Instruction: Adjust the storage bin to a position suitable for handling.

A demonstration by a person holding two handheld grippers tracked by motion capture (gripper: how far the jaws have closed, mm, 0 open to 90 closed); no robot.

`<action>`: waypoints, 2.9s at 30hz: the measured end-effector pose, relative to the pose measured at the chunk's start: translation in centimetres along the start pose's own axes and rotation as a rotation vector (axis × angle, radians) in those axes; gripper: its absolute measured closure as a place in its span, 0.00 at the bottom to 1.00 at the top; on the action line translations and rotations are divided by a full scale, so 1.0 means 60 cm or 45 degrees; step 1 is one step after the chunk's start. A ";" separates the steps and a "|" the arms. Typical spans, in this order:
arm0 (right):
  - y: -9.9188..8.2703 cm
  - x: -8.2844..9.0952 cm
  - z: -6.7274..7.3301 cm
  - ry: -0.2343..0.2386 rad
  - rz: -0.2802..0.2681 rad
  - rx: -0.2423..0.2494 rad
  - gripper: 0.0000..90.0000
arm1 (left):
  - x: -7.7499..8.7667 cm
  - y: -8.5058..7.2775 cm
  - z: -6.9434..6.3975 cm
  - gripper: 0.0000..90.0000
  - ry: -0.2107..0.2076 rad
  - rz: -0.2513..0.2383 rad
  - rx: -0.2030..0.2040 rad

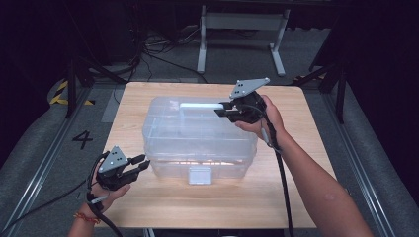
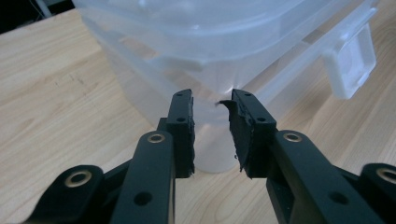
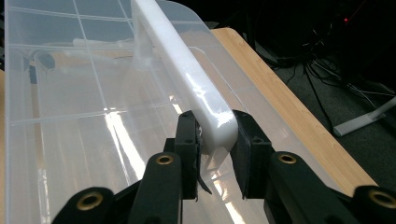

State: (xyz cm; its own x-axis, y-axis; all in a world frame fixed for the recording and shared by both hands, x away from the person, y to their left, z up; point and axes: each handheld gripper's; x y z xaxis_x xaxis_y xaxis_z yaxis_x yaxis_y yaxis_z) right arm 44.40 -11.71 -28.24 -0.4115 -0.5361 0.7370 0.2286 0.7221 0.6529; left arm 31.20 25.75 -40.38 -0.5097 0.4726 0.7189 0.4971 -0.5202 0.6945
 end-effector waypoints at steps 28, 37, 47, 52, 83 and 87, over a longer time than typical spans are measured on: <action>-0.009 0.018 0.002 -0.111 -0.025 -0.005 0.65 | 0.001 0.019 -0.012 0.91 0.028 -0.055 -0.012; -0.055 0.061 -0.014 -0.171 -0.063 -0.068 0.56 | 0.005 0.023 -0.010 0.90 0.020 -0.069 -0.014; -0.109 0.118 -0.017 -0.258 -0.097 -0.077 0.50 | 0.013 0.037 -0.011 0.88 0.050 -0.085 -0.016; -0.158 0.132 -0.018 -0.306 -0.118 -0.146 0.49 | 0.020 0.044 -0.009 0.87 0.054 -0.105 -0.013; -0.264 0.046 0.021 -0.190 -0.103 -0.176 0.47 | 0.028 0.063 -0.007 0.86 0.084 -0.102 -0.028; -0.258 0.043 0.029 -0.195 -0.133 -0.164 0.47 | 0.027 0.063 -0.007 0.85 0.083 -0.105 -0.029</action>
State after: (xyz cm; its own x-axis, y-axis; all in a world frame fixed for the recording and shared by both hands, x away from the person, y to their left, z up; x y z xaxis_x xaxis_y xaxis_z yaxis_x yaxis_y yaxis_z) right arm 38.25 -23.52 -36.77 -0.5656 -0.5257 0.6354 0.2843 0.5990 0.7486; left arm 31.95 24.27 -36.60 -0.5933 0.4677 0.6551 0.4359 -0.4976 0.7500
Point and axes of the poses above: each handheld gripper's, and its own axes: x roughly backward along the jaws, y roughly out of its top, z roughly to its left, and after that the axes turned 13 degrees about z, right-handed
